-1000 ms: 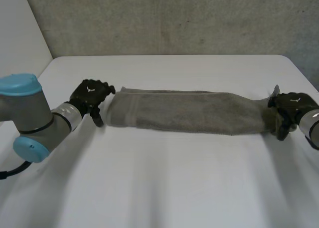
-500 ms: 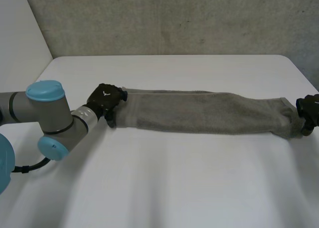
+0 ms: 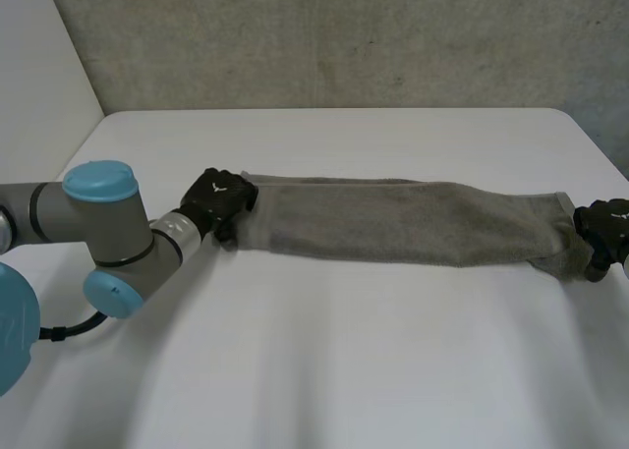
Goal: Fold the towel.
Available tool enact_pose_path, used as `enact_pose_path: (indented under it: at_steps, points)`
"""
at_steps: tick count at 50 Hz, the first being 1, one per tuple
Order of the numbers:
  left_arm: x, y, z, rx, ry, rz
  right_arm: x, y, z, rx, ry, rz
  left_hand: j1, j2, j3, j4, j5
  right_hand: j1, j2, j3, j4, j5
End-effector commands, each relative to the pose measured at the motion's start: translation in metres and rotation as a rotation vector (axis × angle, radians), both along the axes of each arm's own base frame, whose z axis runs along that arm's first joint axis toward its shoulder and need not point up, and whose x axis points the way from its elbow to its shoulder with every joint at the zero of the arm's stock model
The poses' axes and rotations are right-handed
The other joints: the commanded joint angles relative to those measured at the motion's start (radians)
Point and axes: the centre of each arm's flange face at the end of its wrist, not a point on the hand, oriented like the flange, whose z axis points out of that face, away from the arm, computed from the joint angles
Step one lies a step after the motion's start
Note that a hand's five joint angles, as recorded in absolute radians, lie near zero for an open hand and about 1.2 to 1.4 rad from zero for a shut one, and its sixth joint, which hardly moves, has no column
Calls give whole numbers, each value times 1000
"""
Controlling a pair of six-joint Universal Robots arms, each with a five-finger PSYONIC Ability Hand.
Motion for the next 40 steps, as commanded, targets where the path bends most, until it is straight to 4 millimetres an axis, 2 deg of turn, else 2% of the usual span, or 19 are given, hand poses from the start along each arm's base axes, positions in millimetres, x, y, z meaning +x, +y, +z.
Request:
enact_pose_path:
  at_steps: [1, 2, 3, 4, 5, 6, 9, 11, 19, 20, 21, 22, 24, 31, 34, 38, 40]
  points:
    - [-3, -1, -1, -5, 0, -5, -1, -3, -4, 2, -5, 2, 340, 344, 338, 344, 360, 350, 346, 351, 353, 361]
    - [-3, -1, -1, -5, 0, -5, -1, -3, -4, 2, -5, 2, 342, 346, 340, 346, 361, 352, 348, 353, 355, 363]
    - [-3, -3, 0, -13, 1, 1, -1, -3, -4, 2, -5, 2, 449, 453, 447, 453, 469, 352, 348, 353, 355, 363]
    - [-3, -3, 0, -13, 1, 1, -2, -5, -10, 14, -6, -4, 450, 454, 448, 454, 470, 579, 575, 580, 582, 590]
    - [-3, -4, 3, -24, 2, 6, -2, -5, -10, 14, -6, -4, 450, 454, 448, 454, 470, 581, 577, 582, 584, 592]
    - [-3, -4, 3, -24, 2, 6, -4, -9, -11, 7, -1, -11, 450, 454, 448, 454, 470, 758, 753, 759, 760, 768]
    - [-1, -7, 11, -37, 8, 15, -9, -17, -3, -33, 17, -19, 450, 454, 448, 454, 470, 759, 755, 760, 762, 770]
    - [7, -9, 20, -41, 12, 34, -9, -18, -1, -41, 25, -18, 450, 454, 448, 454, 470, 759, 755, 760, 762, 770]
    - [24, 6, 31, 1, 5, 59, -4, -12, -3, -28, 37, 3, 450, 454, 448, 454, 470, 759, 755, 760, 762, 770]
    - [26, 9, 33, 6, 4, 59, -2, -10, -3, -25, 36, 7, 450, 454, 448, 454, 470, 624, 620, 625, 627, 634]
    - [26, 9, 33, 6, 4, 59, 2, -8, -3, -21, 31, 23, 450, 454, 448, 454, 470, 346, 342, 347, 349, 357]
    - [27, 12, 35, 9, 3, 59, 2, -8, -3, -21, 30, 23, 450, 454, 448, 454, 470, 344, 339, 345, 346, 354]
    - [28, 16, 37, 12, 2, 59, 10, -2, 1, -30, 24, 47, 450, 454, 448, 454, 470, 7, 3, 8, 10, 18]
    - [36, 27, 39, 32, -4, 66, 16, 6, 7, -30, 7, 103, 450, 454, 448, 454, 470, -140, -145, -139, -138, -130]
    - [48, 25, 39, 40, -9, 94, 16, 9, 6, -14, -1, 116, 450, 454, 448, 454, 470, -252, -256, -251, -249, -241]
    - [61, 26, 42, 47, -13, 127, 18, 14, 6, 7, -15, 127, 450, 454, 448, 454, 470, -252, -257, -251, -250, -242]
    - [64, 27, 44, 47, -13, 134, 19, 19, 14, 17, -32, 129, 450, 454, 448, 454, 470, -235, -239, -234, -232, -224]
